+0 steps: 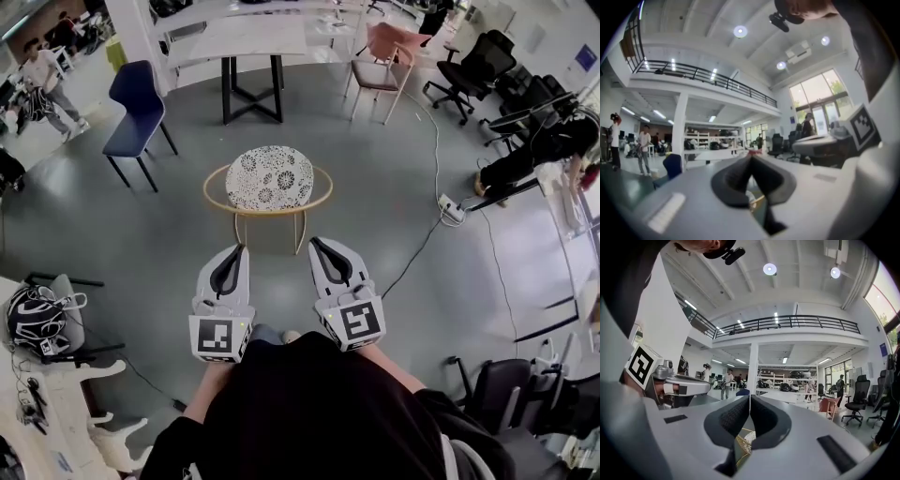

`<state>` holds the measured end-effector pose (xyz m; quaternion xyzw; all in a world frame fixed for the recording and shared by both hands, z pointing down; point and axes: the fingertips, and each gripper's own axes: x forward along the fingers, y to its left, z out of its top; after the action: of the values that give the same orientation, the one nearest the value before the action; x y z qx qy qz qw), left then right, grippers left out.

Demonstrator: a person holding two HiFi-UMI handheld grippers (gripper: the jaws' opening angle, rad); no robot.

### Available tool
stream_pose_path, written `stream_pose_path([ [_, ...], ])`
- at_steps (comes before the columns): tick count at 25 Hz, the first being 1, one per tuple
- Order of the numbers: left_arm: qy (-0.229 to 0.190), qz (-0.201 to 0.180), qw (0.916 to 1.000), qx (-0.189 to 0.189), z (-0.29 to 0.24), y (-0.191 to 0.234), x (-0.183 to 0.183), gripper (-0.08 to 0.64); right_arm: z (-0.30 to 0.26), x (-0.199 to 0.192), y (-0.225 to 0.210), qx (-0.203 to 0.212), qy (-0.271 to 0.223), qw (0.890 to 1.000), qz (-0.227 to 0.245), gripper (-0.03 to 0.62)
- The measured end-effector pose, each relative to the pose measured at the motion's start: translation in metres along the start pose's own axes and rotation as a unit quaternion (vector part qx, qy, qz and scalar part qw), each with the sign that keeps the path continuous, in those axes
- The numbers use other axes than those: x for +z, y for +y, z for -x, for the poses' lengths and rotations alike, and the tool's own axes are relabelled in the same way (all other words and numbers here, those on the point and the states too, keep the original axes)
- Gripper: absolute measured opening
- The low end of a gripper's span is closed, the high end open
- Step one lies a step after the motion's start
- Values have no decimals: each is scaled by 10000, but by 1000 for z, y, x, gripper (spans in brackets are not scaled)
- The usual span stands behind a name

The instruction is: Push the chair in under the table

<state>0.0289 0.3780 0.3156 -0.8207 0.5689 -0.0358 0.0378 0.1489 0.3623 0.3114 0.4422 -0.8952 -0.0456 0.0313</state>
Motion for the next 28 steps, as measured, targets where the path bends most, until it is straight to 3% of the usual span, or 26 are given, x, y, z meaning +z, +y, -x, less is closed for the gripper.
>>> stream_pose_path([
  [7,169,29,9998,28,-23,25,-18,9,-28,-22,-25,-71,208,9997,-141,23],
  [16,324,72,9994,-47,-89,98,-50,10,-122,-49,-36,-37,531,9986,12,23],
  [22,667,50,9969,-417,-147,146,-86,11,-193,-79,-49,-56,861,9963,22,23],
  [28,1113,69,9901,-847,-189,157,-129,11,-228,-123,-67,-42,1365,9906,58,23],
])
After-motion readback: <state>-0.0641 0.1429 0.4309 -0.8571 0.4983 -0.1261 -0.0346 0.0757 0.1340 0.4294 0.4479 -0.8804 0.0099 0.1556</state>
